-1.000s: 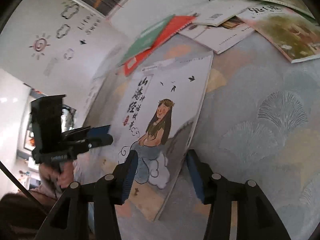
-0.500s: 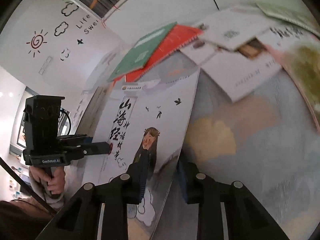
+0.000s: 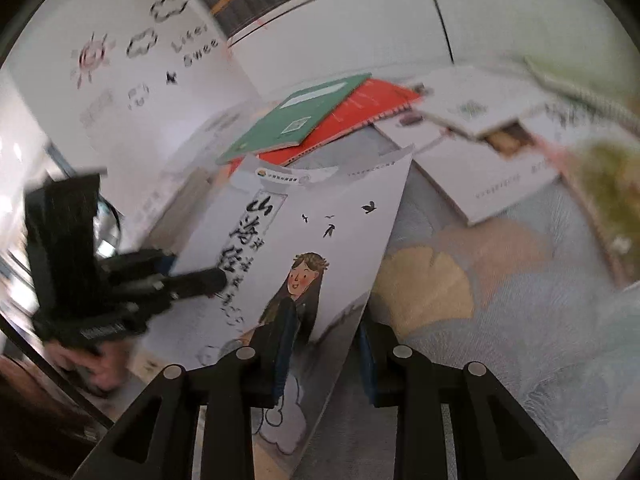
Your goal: Organize books
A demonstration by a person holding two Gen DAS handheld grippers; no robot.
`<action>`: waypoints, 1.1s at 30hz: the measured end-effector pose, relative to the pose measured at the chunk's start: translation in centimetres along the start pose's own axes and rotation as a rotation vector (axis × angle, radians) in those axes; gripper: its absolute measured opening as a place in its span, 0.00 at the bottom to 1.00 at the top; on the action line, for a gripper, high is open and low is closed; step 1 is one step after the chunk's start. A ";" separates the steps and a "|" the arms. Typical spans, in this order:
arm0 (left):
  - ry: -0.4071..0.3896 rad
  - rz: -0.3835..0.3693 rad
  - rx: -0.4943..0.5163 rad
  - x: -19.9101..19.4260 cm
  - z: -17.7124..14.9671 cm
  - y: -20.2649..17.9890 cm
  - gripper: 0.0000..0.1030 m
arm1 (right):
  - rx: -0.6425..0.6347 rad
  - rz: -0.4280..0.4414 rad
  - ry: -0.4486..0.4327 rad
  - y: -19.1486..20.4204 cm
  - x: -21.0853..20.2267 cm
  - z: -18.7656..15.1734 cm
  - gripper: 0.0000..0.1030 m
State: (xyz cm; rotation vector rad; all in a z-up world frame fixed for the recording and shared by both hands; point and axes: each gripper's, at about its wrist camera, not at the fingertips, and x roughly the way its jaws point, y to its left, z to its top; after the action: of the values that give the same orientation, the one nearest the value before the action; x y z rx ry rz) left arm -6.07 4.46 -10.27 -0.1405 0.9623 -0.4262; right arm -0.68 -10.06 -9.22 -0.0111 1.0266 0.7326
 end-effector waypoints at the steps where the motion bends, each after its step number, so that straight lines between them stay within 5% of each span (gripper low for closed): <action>1: -0.001 0.000 0.001 0.0 0.0 0.0 0.33 | -0.009 -0.013 -0.002 0.2 0.0 0.0 0.29; 33: -0.011 0.005 0.012 -0.1 -0.3 -0.4 0.35 | 0.032 0.045 -0.006 -0.8 -0.1 -0.1 0.30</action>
State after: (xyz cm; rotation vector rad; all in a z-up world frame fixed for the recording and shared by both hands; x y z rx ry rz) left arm -6.43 4.14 -10.27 -0.1298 0.9488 -0.4258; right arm -0.37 -10.75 -9.50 0.0421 1.0358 0.7568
